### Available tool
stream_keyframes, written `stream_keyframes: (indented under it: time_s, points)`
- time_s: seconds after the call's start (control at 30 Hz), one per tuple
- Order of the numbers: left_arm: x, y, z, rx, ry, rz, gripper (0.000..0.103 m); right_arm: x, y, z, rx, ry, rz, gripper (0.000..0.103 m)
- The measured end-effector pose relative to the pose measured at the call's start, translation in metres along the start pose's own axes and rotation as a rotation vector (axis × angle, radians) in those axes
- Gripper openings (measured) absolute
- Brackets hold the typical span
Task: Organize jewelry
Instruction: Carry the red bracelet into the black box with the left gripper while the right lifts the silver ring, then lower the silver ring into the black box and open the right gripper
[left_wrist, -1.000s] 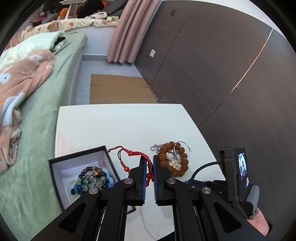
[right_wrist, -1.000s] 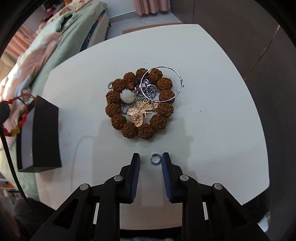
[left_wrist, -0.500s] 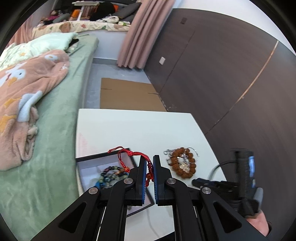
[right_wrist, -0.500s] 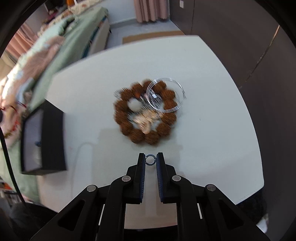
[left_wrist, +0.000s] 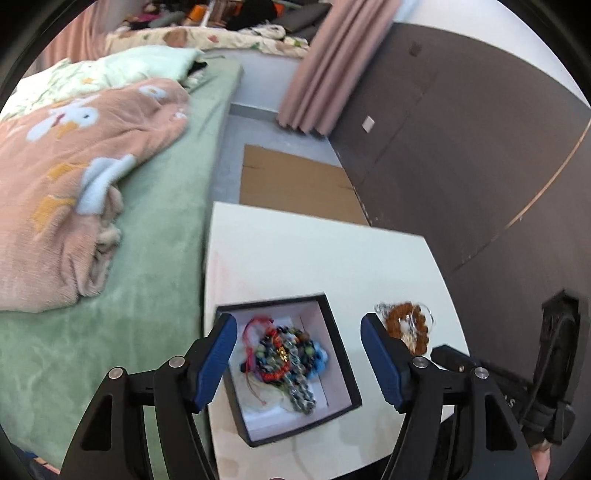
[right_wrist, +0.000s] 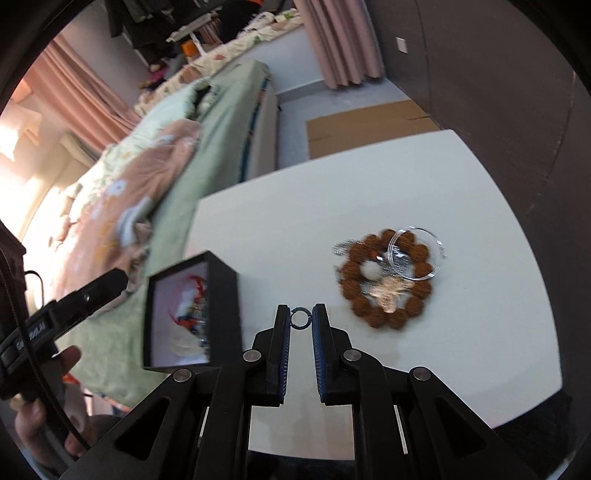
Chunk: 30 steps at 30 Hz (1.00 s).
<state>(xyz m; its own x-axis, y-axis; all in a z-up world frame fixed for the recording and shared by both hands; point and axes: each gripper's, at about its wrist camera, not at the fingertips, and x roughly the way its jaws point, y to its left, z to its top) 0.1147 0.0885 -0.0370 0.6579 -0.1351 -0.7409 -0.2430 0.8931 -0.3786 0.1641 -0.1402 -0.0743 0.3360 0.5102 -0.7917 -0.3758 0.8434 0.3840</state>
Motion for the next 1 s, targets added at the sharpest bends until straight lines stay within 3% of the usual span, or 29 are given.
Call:
stream_keyframes:
  time_s: [0.37,0.83,0.87,0.93,1.0]
  points:
    - [-0.002,0.017,0.01,-0.043,-0.005,0.01,0.07,0.012,0.034,0.004,-0.034,-0.019,0.181,0.013]
    - [-0.003,0.041,0.012,-0.083,0.012,0.033,0.07,0.042,0.076,0.003,-0.079,0.012,0.319,0.014]
    - [-0.003,0.042,0.011,-0.084,0.012,0.035,0.07,0.043,0.076,0.004,-0.082,0.022,0.306,0.018]
    - [-0.003,0.044,0.011,-0.088,0.016,0.038,0.07,0.041,0.072,0.005,-0.074,0.013,0.279,0.045]
    - [-0.002,0.045,0.011,-0.091,0.021,0.039,0.07,0.035,0.063,0.005,-0.058,-0.015,0.255,0.055]
